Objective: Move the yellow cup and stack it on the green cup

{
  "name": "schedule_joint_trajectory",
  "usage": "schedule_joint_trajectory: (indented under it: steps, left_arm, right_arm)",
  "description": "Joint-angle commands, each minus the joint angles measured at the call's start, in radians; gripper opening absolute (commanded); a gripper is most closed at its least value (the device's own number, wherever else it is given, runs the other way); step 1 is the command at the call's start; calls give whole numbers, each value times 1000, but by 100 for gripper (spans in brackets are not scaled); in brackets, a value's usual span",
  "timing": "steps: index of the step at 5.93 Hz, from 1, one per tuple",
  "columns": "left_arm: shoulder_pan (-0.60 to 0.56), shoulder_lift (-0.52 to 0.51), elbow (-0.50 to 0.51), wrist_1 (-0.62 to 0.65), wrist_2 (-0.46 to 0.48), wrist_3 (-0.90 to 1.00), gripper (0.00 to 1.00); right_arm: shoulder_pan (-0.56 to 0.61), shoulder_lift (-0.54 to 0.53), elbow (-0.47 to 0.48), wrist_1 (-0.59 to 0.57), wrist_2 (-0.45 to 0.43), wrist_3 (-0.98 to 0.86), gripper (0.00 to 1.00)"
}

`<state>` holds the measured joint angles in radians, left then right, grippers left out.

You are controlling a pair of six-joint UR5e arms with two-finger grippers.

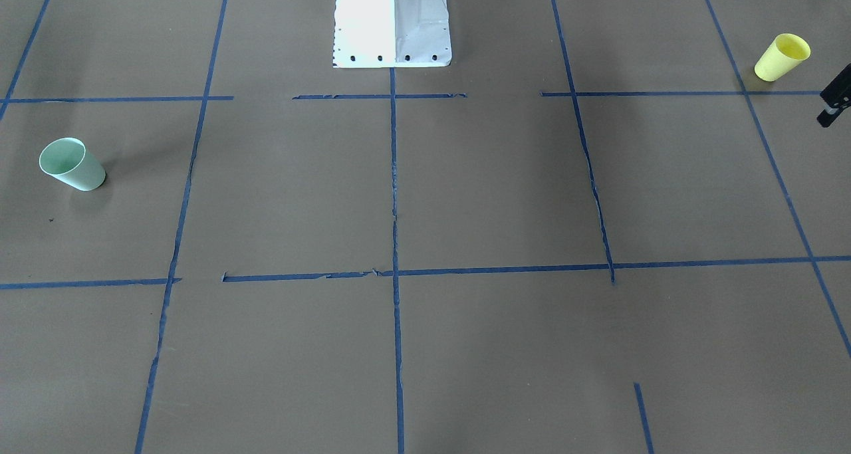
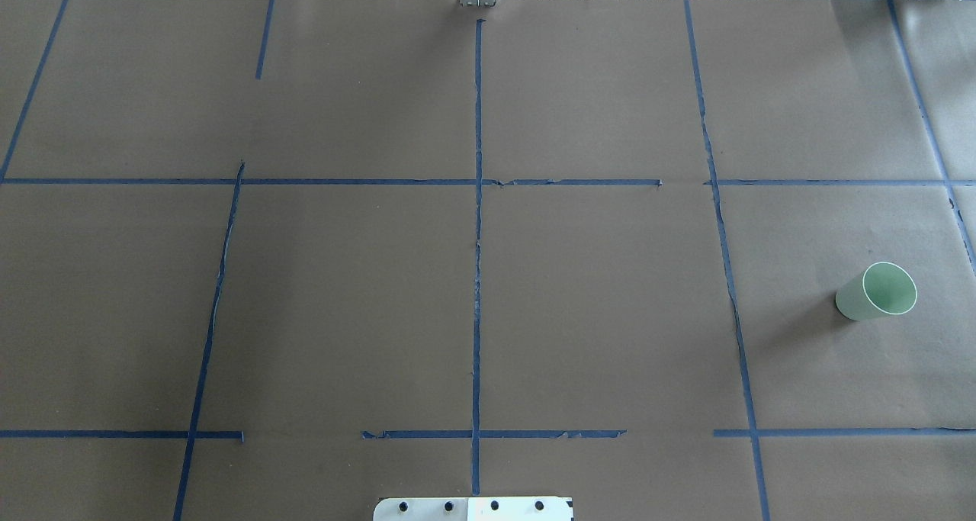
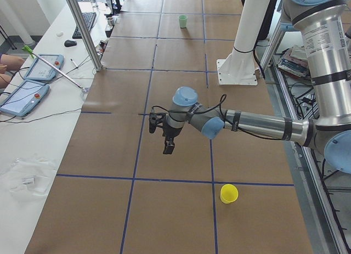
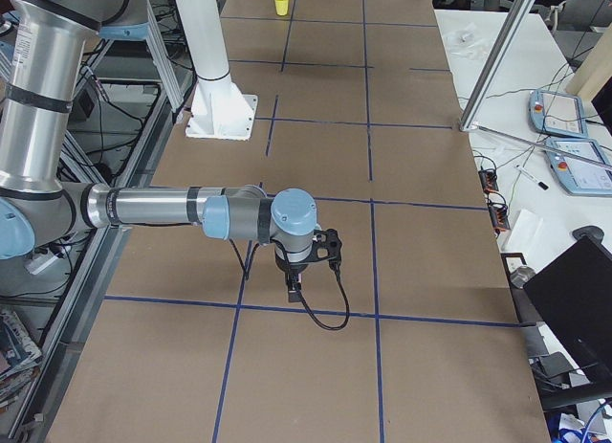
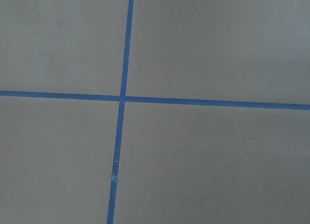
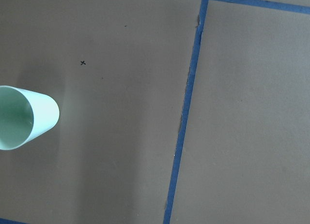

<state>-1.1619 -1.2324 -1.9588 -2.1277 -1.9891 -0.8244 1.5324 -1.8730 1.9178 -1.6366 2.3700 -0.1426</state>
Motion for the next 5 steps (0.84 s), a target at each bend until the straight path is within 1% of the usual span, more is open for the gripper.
schedule_joint_trajectory:
  steps: [1, 2, 3, 4, 5]
  left_arm:
    - [213, 88, -3, -89, 306, -283, 100]
    - [311, 134, -3, -87, 463, -400, 100]
    - [382, 195, -3, -84, 595, -529, 100]
    - [443, 232, -3, -77, 689, -658, 100]
    - [521, 237, -3, 13, 804, -826, 100]
  right_arm:
    - [0, 0, 0, 0, 0, 0, 100]
    - [0, 0, 0, 0, 0, 0, 100]
    - [0, 0, 0, 1, 0, 0, 100]
    - [0, 1, 1, 1, 0, 0, 100]
    - [0, 2, 1, 1, 0, 0, 100]
